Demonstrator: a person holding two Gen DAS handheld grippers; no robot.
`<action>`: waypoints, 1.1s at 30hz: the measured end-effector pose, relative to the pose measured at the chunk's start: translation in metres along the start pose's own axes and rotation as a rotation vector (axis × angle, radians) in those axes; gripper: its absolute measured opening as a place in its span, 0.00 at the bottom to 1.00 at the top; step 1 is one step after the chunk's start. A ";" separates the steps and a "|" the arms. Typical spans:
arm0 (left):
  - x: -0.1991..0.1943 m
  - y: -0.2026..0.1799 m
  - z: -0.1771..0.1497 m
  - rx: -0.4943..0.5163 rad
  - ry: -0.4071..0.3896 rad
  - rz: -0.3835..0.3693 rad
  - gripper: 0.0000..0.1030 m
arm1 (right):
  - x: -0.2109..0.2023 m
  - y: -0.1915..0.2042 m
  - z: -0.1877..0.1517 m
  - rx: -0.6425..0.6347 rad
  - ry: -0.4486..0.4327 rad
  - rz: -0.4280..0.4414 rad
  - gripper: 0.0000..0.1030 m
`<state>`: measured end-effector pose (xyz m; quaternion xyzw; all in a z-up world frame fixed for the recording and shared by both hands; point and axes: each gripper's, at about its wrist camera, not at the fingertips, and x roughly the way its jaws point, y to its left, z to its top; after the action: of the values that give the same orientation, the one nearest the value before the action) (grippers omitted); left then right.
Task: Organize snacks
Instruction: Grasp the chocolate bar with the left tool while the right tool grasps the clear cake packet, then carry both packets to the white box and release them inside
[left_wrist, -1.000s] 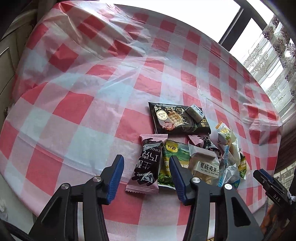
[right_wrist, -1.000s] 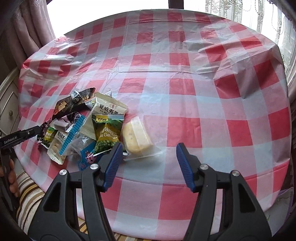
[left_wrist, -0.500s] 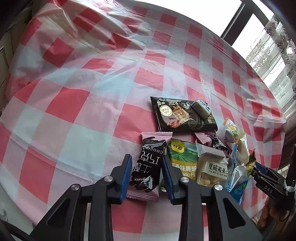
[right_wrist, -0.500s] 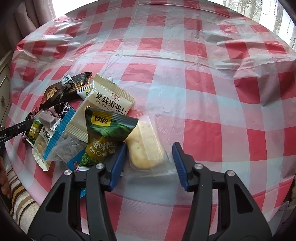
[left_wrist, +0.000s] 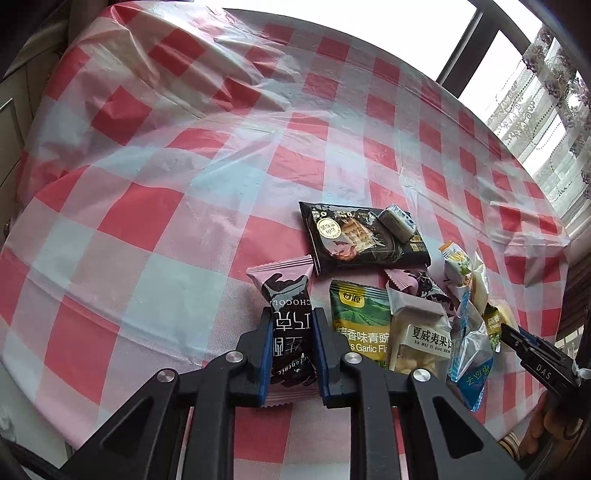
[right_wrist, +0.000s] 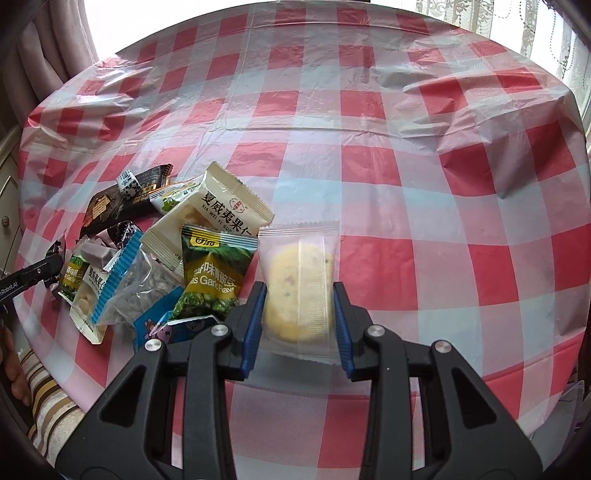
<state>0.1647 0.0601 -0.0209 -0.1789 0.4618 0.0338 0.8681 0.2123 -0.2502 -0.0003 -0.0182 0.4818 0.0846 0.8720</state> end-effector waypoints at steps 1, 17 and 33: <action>-0.001 0.000 0.000 0.000 -0.003 0.003 0.19 | -0.003 -0.001 -0.001 0.006 -0.005 0.001 0.38; -0.040 -0.020 -0.011 0.038 -0.075 0.016 0.19 | -0.057 -0.021 -0.036 0.064 -0.065 0.025 0.38; -0.066 -0.071 -0.038 0.124 -0.072 -0.078 0.19 | -0.098 -0.050 -0.071 0.108 -0.099 0.011 0.38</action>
<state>0.1131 -0.0121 0.0332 -0.1411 0.4240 -0.0224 0.8943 0.1100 -0.3200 0.0414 0.0355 0.4421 0.0642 0.8940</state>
